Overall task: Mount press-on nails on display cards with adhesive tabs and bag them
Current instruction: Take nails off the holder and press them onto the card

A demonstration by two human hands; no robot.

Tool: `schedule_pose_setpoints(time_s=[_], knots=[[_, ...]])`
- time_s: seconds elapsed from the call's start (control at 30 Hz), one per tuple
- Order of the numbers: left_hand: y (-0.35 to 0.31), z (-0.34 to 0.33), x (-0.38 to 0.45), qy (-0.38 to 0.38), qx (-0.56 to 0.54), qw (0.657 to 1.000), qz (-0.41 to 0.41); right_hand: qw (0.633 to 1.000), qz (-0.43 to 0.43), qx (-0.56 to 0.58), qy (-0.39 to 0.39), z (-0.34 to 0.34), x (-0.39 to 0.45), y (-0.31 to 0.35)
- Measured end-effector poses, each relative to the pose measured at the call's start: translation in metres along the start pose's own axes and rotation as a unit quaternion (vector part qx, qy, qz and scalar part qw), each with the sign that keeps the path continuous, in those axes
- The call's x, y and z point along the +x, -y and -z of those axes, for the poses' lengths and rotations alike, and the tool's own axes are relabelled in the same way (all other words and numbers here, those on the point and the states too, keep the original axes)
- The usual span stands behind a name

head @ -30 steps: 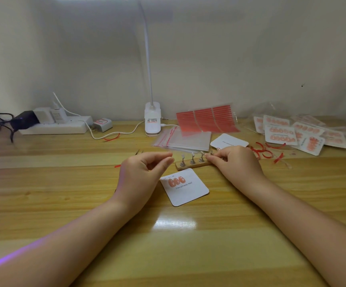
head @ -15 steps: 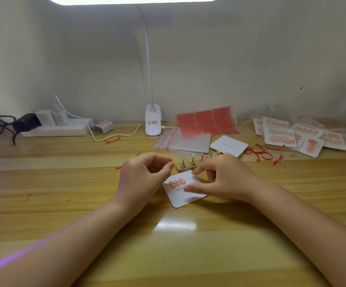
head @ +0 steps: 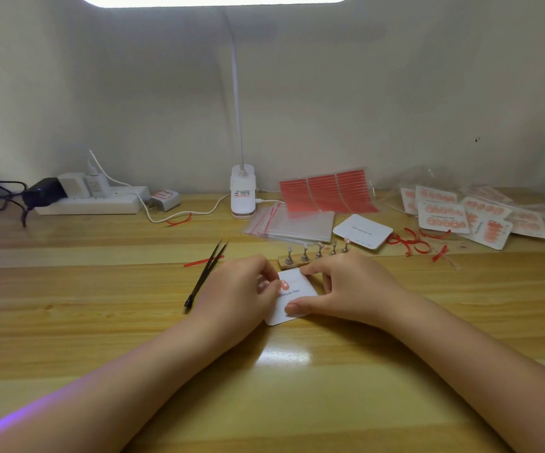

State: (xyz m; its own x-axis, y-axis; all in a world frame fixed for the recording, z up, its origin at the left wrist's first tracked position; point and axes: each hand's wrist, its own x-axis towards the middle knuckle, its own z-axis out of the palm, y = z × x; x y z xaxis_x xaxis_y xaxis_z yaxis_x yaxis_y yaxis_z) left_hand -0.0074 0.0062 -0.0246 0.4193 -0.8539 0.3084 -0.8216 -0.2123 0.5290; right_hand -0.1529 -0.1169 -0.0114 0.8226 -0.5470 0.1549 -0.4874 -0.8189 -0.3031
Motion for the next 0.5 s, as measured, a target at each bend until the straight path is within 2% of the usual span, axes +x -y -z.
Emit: schedule_pose_setpoints(time_s=[0.13,0.23,0.33,0.4,0.5], knots=[[0.004,-0.001,0.003,0.002,-0.057,0.998,0.016,1.0,-0.011,0.016,-0.012,-0.001,-0.002,0.003],[0.006,-0.001,0.003,-0.022,-0.078,0.996,-0.03,0.998,-0.031,0.055,-0.017,-0.003,-0.002,0.004],[0.008,0.002,0.003,-0.071,-0.094,0.988,-0.097,0.986,-0.056,0.153,-0.025,-0.004,-0.001,0.006],[0.01,0.006,0.005,-0.107,-0.095,0.982,-0.124,0.964,-0.078,0.251,-0.031,-0.002,-0.001,0.009],[0.011,0.011,0.008,-0.142,-0.101,0.974,-0.148,0.906,-0.133,0.401,-0.031,0.003,0.0,0.015]])
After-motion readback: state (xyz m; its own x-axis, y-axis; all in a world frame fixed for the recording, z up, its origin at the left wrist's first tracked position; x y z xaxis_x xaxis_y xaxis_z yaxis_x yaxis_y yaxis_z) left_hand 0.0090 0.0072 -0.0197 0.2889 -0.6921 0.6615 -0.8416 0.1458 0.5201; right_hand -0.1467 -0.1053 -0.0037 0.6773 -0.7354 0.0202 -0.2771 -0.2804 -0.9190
